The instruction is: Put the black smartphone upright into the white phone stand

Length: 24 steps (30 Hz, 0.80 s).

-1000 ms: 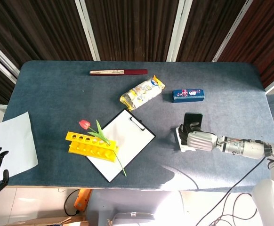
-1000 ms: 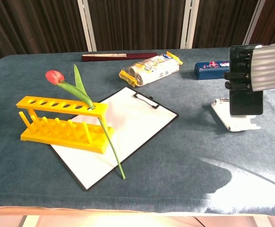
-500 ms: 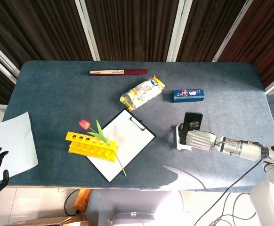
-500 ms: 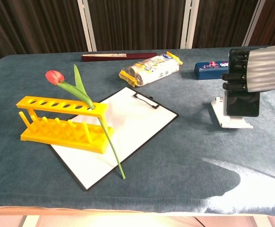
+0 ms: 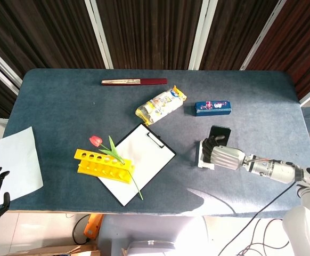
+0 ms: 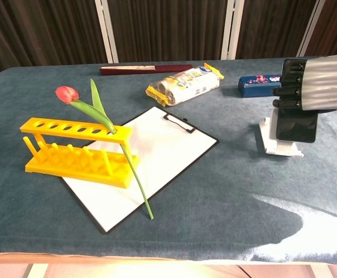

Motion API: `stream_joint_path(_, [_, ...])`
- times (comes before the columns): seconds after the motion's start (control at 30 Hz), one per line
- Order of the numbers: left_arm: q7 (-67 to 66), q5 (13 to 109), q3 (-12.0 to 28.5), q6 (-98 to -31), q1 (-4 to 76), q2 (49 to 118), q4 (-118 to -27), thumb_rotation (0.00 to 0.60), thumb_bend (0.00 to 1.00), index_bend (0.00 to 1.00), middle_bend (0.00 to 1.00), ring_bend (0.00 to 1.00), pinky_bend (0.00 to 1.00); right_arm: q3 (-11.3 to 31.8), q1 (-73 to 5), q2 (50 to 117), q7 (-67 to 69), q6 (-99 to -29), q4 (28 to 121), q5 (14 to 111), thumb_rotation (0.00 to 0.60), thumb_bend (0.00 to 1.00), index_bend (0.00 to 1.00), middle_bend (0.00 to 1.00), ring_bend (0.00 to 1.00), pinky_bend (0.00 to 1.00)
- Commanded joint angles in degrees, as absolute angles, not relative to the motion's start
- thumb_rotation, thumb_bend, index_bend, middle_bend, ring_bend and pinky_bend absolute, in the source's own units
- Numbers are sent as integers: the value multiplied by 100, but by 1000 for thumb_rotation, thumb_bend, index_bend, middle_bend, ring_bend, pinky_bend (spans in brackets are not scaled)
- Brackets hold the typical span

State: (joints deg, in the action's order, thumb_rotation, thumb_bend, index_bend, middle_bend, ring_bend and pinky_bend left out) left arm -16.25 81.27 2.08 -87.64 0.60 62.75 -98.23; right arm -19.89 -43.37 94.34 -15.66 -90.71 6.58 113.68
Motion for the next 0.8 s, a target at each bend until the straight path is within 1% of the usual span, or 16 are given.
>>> stream_joint_path(0.03, [-1627, 8124, 209, -8764, 61, 6274, -9823, 600, 533, 190, 102, 102, 280, -1979, -4329, 9451, -1553, -9060, 666, 11348, 600, 459, 477, 487, 404, 699])
stream_joint_path(0.17, [-1620, 8120, 213, -8767, 61, 6270, -9828, 600, 534, 190, 103, 102, 280, -1959, -4335, 9463, -1524, -9028, 669, 11310, 600, 419, 419, 430, 350, 678])
stream_joint_path(0.3, [-1614, 8117, 213, -8767, 60, 6265, -9833, 600, 532, 191, 103, 101, 280, -1935, -4303, 9482, -1513, -9017, 686, 11268, 600, 405, 356, 375, 294, 665])
stream_joint_path(0.4, [-1614, 8117, 212, -8765, 60, 6264, -9833, 600, 533, 190, 103, 101, 280, -1930, -4290, 9491, -1498, -9040, 696, 11255, 600, 402, 324, 352, 272, 659])
stream_joint_path(0.8, [-1606, 8112, 212, -8760, 61, 6261, -9834, 600, 533, 191, 102, 102, 280, -1918, -4285, 9498, -1462, -9083, 690, 11214, 600, 399, 298, 334, 256, 652])
